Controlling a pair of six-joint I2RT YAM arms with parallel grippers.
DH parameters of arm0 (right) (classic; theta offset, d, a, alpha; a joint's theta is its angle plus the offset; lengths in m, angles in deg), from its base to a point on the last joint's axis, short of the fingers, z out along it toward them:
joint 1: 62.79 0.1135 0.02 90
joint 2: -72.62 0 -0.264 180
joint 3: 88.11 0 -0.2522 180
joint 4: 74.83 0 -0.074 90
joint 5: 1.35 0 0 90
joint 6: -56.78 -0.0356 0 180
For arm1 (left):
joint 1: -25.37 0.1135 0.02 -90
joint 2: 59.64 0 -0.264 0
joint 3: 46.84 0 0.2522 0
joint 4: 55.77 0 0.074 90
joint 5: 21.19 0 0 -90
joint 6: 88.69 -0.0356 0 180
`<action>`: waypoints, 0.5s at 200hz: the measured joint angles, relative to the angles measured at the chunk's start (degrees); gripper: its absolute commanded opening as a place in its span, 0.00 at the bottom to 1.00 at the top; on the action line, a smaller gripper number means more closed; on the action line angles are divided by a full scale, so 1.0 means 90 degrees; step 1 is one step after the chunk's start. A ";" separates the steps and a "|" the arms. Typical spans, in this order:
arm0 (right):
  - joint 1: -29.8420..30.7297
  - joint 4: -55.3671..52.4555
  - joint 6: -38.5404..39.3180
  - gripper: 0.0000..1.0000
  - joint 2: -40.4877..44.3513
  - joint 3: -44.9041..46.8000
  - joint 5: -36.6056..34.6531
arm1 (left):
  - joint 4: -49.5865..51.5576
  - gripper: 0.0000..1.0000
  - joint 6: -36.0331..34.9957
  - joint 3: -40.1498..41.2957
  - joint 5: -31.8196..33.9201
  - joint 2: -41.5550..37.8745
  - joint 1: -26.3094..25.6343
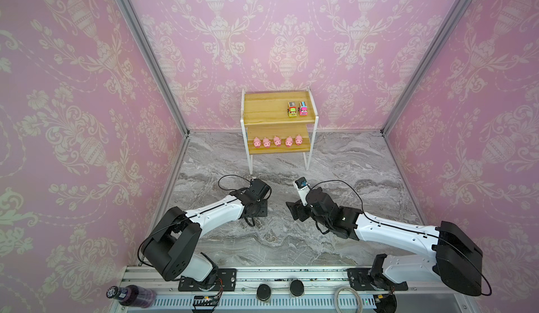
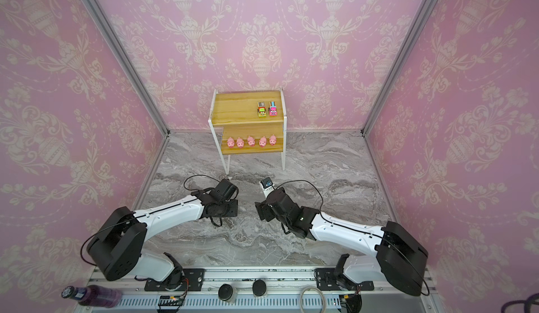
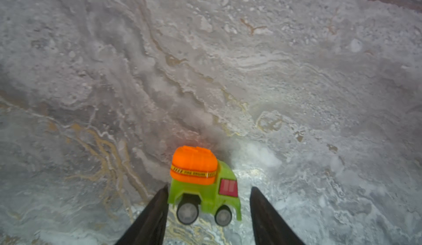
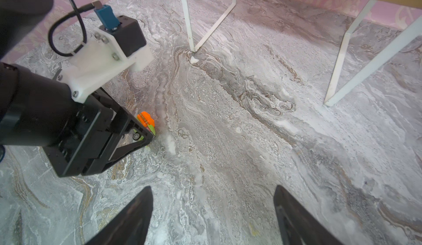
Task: Organize plastic toys on shelves
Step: Move the plastic toy to the center of the table.
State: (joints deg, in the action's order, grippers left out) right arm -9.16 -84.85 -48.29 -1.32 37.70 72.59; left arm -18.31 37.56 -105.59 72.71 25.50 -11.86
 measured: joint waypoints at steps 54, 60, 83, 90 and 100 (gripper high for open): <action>-0.0192 -0.0007 0.0063 0.84 -0.0044 0.0046 0.0437 | 0.0092 0.74 -0.0546 -0.0002 -0.0061 -0.0168 0.0010; -0.0209 -0.0012 0.0109 0.84 -0.0104 0.0029 0.0527 | 0.0119 0.75 -0.0595 0.0015 -0.0063 -0.0296 0.0078; -0.0250 -0.0019 0.0369 0.85 -0.0653 -0.0182 0.0899 | 0.0233 0.76 -0.0738 0.0022 -0.0083 -0.0797 0.0500; -0.0248 -0.0017 0.0469 0.85 -0.0862 -0.0282 0.1032 | 0.0257 0.78 -0.0763 0.0029 -0.0095 -0.0935 0.0648; -0.0248 -0.0019 0.0612 0.86 -0.1124 -0.0418 0.1185 | 0.0308 0.80 -0.0765 0.0046 -0.0160 -0.1093 0.0848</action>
State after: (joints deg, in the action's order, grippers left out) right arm -11.39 -85.02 -42.78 -11.44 33.94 83.26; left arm -15.53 30.68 -105.17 71.27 15.66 -4.24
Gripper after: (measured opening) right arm 0.852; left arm 0.776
